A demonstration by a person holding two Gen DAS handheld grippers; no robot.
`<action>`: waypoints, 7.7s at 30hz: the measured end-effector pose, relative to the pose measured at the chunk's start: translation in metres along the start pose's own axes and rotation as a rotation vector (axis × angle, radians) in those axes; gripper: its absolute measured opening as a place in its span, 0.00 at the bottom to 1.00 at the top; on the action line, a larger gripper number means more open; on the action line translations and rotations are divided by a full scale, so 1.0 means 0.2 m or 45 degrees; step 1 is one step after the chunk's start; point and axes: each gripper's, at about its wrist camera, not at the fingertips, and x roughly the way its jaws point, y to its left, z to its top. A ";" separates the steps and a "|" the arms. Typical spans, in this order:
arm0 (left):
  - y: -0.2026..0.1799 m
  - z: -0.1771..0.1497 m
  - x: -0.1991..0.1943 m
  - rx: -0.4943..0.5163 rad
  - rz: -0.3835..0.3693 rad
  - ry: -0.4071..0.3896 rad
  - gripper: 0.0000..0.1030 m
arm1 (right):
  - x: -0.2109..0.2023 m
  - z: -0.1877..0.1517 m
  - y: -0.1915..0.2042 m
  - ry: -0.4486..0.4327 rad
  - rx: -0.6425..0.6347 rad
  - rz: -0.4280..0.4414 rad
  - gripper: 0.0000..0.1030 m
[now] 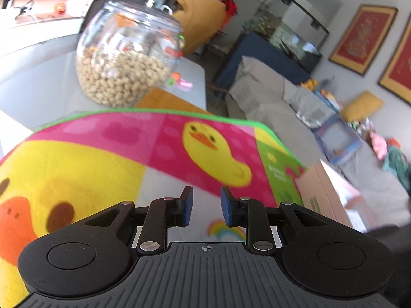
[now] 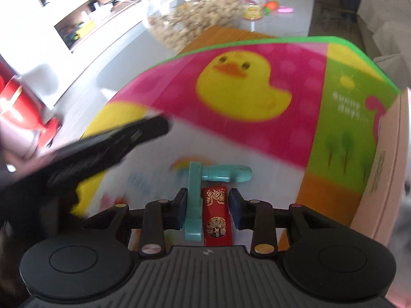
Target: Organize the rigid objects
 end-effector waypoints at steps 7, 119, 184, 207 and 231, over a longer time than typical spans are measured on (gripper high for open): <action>-0.09 -0.10 -0.03 0.058 -0.024 0.079 0.25 | -0.23 -0.37 -0.01 -0.096 -0.097 -0.052 0.69; -0.87 -0.51 0.00 1.089 -0.380 0.580 0.68 | -0.48 -1.06 -0.45 -0.462 0.166 -0.366 0.96; -1.06 -0.12 -0.48 0.873 -0.424 -0.021 0.59 | -0.99 -1.25 -0.27 -0.755 0.215 -0.473 0.22; -1.05 -0.01 0.08 0.569 -0.406 0.192 0.56 | -0.88 -1.28 -0.49 -0.678 0.408 -0.481 0.22; -0.66 -0.48 -0.08 0.784 -0.054 0.360 0.57 | -0.76 -0.89 -0.64 -0.557 0.516 -0.551 0.64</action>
